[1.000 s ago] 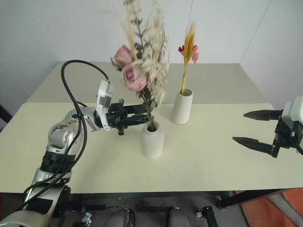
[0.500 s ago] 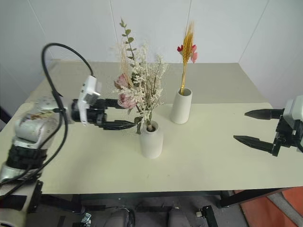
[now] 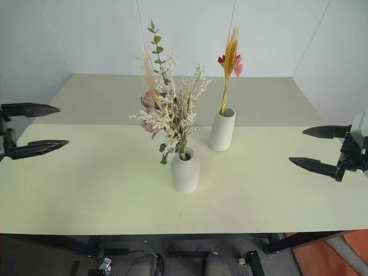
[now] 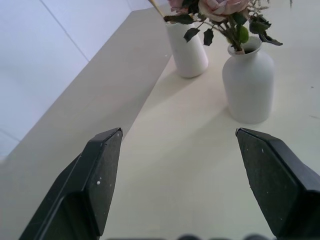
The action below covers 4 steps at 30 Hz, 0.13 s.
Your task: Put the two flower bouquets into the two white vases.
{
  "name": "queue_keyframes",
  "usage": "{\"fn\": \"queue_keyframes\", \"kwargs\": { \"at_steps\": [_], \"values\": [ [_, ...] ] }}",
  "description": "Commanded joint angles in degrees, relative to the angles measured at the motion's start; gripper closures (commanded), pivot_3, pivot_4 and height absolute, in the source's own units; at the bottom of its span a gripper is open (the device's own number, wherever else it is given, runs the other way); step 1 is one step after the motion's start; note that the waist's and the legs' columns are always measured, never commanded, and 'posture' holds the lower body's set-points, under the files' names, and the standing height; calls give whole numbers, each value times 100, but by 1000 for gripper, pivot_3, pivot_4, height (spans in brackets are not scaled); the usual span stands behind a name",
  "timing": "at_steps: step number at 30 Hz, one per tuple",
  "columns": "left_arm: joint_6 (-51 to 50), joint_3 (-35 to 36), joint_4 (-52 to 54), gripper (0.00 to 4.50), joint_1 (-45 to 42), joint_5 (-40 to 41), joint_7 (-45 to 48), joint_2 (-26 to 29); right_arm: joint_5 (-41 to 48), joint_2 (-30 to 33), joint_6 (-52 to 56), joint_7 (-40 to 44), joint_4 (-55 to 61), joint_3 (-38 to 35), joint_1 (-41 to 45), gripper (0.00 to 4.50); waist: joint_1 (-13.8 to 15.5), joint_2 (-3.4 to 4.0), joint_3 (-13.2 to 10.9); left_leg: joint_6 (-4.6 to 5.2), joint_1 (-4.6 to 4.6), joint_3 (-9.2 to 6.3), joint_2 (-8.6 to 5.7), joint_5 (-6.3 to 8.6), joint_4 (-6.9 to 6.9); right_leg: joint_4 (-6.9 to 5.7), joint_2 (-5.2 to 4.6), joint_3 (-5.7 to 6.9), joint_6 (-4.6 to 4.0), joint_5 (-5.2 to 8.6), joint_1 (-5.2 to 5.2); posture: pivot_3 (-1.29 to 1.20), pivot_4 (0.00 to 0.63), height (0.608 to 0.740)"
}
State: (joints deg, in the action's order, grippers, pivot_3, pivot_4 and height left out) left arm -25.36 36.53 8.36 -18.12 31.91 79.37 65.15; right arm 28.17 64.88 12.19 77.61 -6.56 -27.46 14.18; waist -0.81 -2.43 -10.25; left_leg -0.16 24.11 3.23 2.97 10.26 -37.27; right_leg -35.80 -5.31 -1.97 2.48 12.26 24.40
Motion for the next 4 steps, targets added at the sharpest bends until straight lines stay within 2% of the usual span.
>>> {"fn": "queue_keyframes", "kwargs": {
  "at_steps": [1,4],
  "values": [
    [-31,962,203,577,289,-50,-190,142,-86,82,-298,36,-343,117,372,0,-6,1,0,0,0,4,0,0,0,0,-1,-2,0,0,2,0,150,740],
    [-207,1606,310,577,601,-97,-361,145,-155,80,-431,73,-681,289,658,0,-12,1,0,0,0,7,0,0,6,0,-1,-3,-2,1,7,0,150,740]
  ]
}}
